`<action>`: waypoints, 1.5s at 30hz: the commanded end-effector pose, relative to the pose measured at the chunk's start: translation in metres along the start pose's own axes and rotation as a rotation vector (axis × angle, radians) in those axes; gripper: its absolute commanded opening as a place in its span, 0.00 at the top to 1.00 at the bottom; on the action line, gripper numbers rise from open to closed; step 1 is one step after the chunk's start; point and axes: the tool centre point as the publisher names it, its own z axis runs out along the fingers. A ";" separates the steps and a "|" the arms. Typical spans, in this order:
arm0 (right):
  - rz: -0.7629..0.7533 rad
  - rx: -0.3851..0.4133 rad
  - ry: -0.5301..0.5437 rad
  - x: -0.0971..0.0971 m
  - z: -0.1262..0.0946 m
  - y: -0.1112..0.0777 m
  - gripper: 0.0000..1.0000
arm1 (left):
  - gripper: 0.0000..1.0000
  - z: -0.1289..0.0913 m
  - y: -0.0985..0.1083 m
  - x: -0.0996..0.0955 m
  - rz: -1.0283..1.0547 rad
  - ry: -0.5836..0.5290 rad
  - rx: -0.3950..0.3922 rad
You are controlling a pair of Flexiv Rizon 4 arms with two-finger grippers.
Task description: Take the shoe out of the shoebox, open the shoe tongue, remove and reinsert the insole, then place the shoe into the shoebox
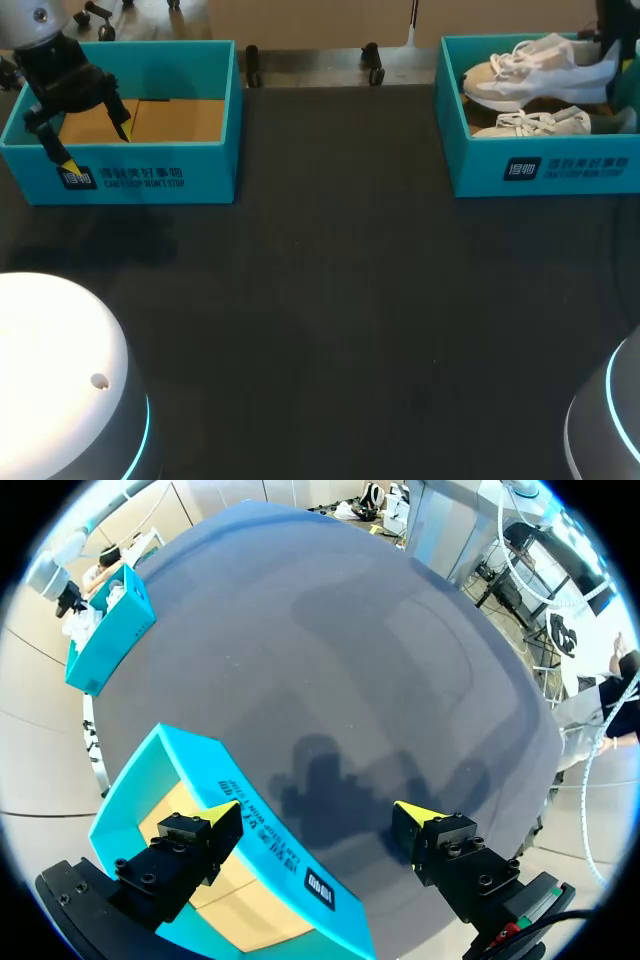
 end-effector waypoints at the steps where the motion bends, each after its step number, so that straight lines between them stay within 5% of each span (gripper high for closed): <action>1: 0.000 0.006 -0.012 -0.001 0.000 -0.001 1.00 | 0.00 0.000 0.000 0.000 0.001 0.002 -0.002; 16: -0.023 0.043 0.005 0.003 0.018 -0.013 1.00 | 0.00 0.000 0.000 0.000 0.001 0.002 -0.002; 45: -0.011 0.099 0.037 0.018 0.055 0.003 1.00 | 0.00 0.000 0.000 0.000 0.001 0.002 -0.002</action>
